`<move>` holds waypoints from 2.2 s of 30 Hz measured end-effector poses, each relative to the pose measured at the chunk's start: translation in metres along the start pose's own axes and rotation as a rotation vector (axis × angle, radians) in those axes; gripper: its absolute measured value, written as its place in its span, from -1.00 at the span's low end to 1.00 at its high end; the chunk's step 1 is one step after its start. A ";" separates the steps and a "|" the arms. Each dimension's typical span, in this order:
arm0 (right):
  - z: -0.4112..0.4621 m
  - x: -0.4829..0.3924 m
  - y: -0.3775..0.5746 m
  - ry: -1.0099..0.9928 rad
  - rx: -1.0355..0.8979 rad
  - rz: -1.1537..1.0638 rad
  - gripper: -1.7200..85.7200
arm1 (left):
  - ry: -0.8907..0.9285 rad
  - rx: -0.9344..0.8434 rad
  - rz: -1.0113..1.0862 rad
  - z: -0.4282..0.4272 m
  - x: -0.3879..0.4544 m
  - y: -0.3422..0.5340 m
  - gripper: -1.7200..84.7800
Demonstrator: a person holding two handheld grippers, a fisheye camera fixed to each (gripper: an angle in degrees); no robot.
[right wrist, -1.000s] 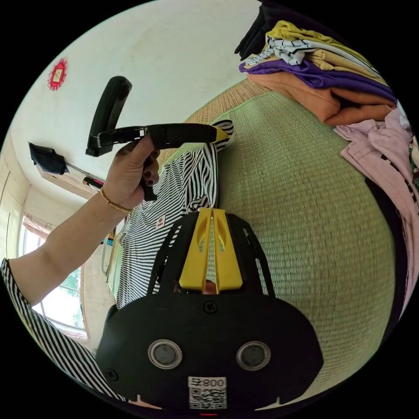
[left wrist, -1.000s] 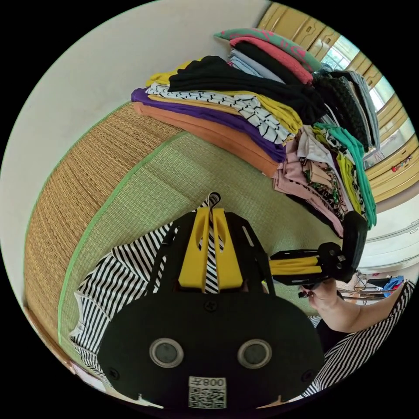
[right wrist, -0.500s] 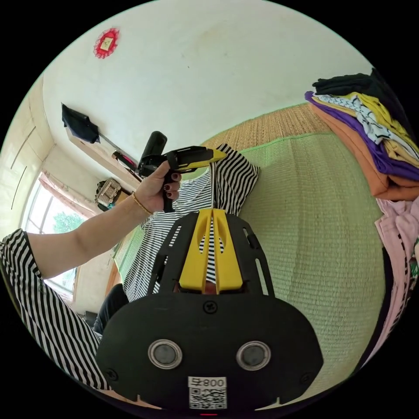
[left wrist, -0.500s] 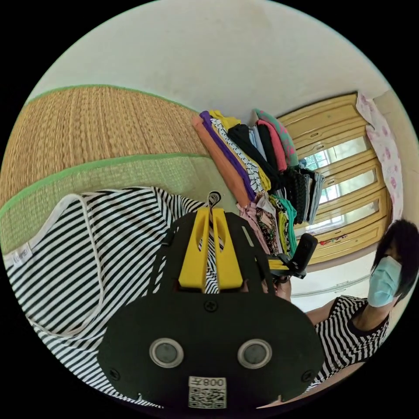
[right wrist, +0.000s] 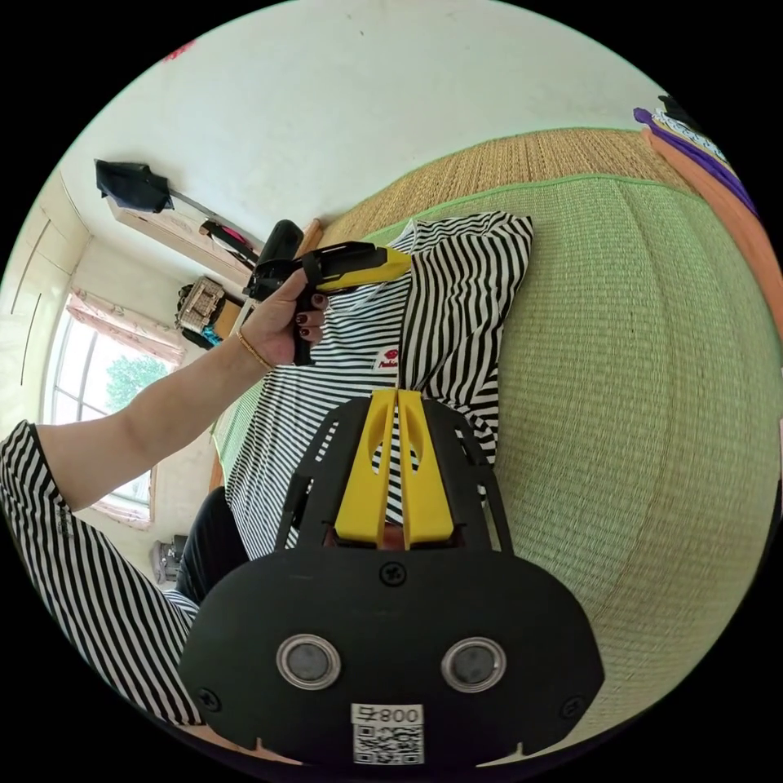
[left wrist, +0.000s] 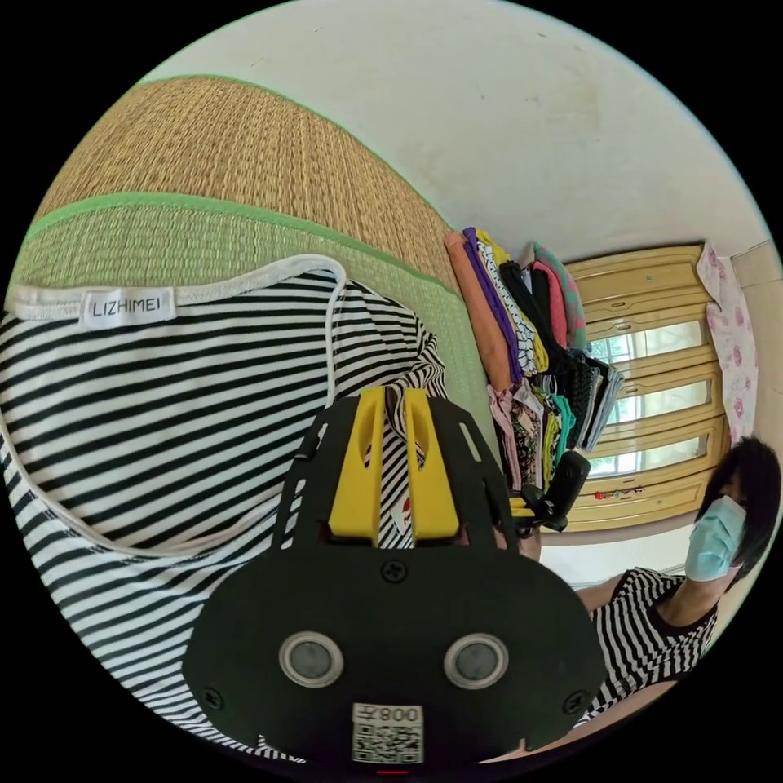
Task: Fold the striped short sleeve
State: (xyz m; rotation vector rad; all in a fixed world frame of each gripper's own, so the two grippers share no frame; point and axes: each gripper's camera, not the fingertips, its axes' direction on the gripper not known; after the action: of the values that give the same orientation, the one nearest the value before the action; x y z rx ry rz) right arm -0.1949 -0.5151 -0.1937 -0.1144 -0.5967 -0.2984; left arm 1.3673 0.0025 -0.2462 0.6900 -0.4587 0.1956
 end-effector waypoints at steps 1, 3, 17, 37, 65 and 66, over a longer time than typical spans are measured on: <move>0.003 0.000 -0.001 0.001 -0.011 0.001 -0.96 | -0.006 0.001 -0.001 -0.001 -0.001 0.001 -0.85; 0.006 0.000 -0.003 -0.003 -0.028 0.000 -0.96 | -0.036 0.020 0.003 -0.006 -0.002 0.005 -0.84; 0.009 -0.014 -0.021 -0.077 -0.108 -0.059 -0.95 | -0.368 -0.137 0.328 0.064 0.058 0.002 -0.80; -0.053 -0.014 -0.056 0.145 0.021 0.050 -0.96 | -0.321 -0.116 0.365 0.113 0.027 0.025 -0.88; -0.074 -0.130 -0.163 0.260 -0.102 -0.007 -0.96 | -0.229 -0.241 0.250 0.117 -0.157 0.248 -0.96; -0.078 -0.131 -0.166 0.242 -0.094 0.006 -0.96 | -0.181 -0.238 0.233 0.114 -0.171 0.258 -0.95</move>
State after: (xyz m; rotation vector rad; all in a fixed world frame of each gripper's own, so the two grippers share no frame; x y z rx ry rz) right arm -0.3072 -0.6557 -0.3291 -0.1678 -0.3422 -0.3286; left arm 1.0943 0.1198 -0.1027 0.4216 -0.7238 0.2939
